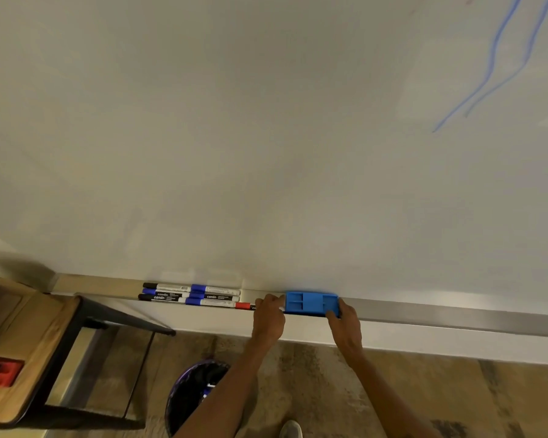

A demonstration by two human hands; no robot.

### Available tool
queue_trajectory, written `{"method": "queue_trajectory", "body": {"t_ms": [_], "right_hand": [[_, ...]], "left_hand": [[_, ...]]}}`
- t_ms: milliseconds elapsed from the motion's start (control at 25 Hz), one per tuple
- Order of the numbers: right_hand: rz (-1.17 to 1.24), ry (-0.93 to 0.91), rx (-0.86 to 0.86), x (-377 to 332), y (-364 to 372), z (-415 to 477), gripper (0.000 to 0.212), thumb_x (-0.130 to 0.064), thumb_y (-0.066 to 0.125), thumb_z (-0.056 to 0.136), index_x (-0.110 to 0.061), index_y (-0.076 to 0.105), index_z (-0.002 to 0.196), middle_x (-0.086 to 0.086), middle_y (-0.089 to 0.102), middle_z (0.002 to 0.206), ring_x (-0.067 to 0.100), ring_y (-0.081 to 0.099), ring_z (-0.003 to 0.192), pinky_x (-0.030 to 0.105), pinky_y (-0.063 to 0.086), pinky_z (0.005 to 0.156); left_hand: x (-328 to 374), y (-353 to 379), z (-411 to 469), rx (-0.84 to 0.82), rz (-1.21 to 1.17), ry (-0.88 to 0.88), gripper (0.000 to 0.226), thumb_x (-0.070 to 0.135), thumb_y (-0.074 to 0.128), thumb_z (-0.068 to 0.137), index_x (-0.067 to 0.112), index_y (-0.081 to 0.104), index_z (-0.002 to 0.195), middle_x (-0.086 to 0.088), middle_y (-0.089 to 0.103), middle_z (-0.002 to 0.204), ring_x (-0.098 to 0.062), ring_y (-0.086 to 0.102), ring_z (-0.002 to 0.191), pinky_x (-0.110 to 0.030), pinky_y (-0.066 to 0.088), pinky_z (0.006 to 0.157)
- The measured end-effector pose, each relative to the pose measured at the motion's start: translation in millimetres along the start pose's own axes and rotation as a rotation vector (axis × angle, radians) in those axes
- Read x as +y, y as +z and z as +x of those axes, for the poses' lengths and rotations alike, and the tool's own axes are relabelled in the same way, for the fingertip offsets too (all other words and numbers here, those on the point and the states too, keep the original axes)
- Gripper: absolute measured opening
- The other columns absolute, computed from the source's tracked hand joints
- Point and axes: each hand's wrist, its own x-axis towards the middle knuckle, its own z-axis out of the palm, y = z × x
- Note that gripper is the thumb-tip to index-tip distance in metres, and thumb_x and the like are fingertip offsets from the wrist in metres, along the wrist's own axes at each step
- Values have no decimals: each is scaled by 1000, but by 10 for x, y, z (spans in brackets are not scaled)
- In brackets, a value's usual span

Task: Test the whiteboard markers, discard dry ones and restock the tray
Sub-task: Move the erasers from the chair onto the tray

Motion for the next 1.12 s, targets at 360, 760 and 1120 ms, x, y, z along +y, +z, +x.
{"method": "queue_trajectory", "body": {"t_ms": [360,760,1120], "right_hand": [[-94,-334,139,-533,620,-640,34,-9,65,91,-8,61,125,10,60,129,29,53,121,44,44,102],[-100,-399,-492,-1326,2229,-1480,31,-20,57,97,-20,60,128,-4,61,124,17,60,113,37,50,100],[-51,-129,-938,-2028,3793,-2190,37,-20,62,94,-16,59,131,8,66,124,24,62,114,41,50,101]], "left_hand": [[-601,-295,-389,197,-285,37,27,24,53,102,20,68,124,0,68,117,-15,59,107,-26,50,94],[-2566,-1236,-1403,480,-552,-392,22,21,54,100,19,71,115,1,68,116,-13,61,107,-24,45,92],[-4027,-1816,-2107,714,-729,-724,28,29,50,102,19,64,125,-2,66,114,-23,63,100,-38,51,86]]}}
